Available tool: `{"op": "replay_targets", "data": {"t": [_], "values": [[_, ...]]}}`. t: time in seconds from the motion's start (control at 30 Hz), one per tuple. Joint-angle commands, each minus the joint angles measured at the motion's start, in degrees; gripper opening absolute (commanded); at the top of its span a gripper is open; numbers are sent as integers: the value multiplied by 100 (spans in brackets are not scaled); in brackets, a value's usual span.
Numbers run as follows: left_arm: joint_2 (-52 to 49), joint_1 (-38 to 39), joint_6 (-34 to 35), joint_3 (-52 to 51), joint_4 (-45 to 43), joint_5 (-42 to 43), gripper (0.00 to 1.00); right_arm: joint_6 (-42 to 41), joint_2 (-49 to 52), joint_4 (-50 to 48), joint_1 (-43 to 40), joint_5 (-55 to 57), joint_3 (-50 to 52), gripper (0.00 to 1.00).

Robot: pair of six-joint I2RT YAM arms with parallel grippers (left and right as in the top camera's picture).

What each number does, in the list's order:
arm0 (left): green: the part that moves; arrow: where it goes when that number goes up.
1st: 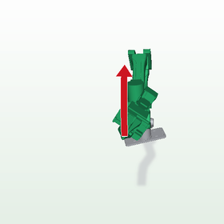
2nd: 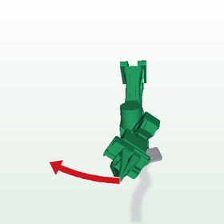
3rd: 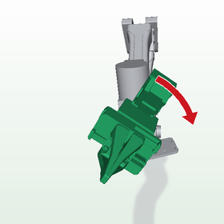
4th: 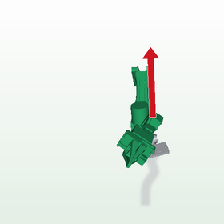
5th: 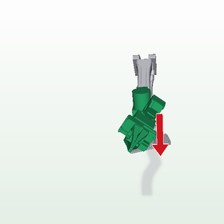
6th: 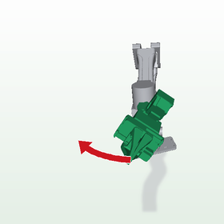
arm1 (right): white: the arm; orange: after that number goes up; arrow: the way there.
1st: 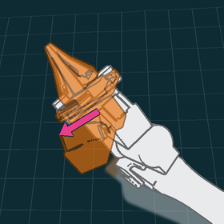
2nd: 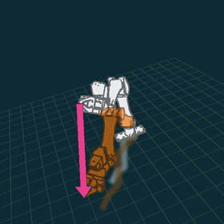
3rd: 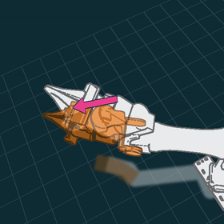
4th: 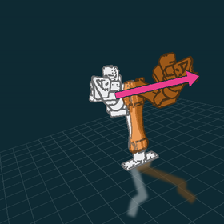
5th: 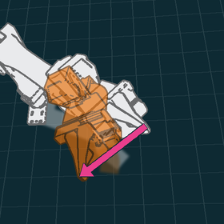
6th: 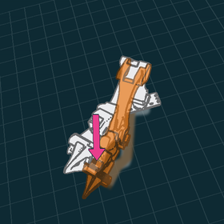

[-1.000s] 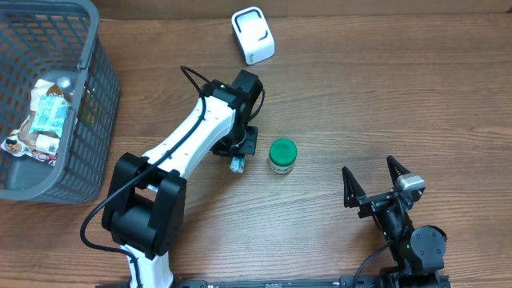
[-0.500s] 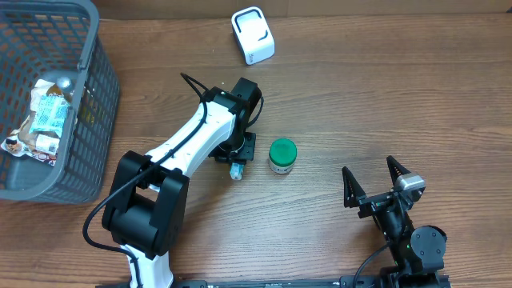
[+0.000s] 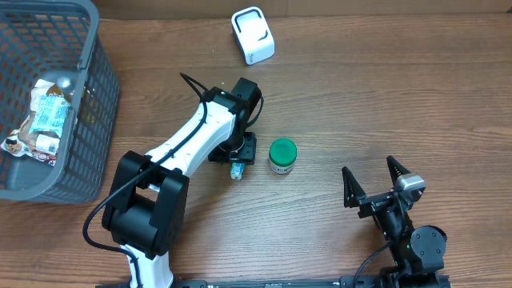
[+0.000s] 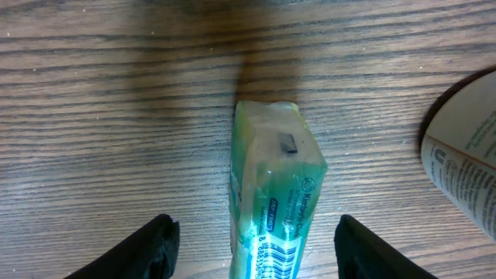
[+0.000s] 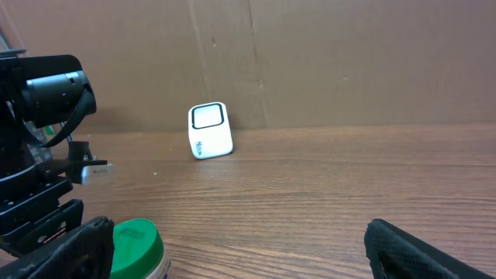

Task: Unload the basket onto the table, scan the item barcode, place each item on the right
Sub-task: 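Set the tissue pack on the table beside the jar and release, then move the left gripper back over the basket and lower inside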

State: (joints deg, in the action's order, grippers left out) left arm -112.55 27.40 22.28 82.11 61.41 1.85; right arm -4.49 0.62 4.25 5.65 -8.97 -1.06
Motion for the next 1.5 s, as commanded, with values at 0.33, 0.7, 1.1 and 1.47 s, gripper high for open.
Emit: {"op": "replay_targets", "data": {"t": [0.33, 0.7, 1.1, 1.47], "values": [[-55, -66, -310, 1176, 584, -37, 63, 4, -46, -26, -26, 33, 61, 100], [-55, -396, -391, 2618, 1375, -55, 64, 2, -46, -26, -26, 33, 61, 100], [-57, -922, -450, 2616, 1683, -887, 64, 4, -46, -26, -26, 31, 61, 100], [68, -1292, -1056, 3228, 1777, -885, 4, 4, -46, -26, -26, 33, 61, 100]]}}
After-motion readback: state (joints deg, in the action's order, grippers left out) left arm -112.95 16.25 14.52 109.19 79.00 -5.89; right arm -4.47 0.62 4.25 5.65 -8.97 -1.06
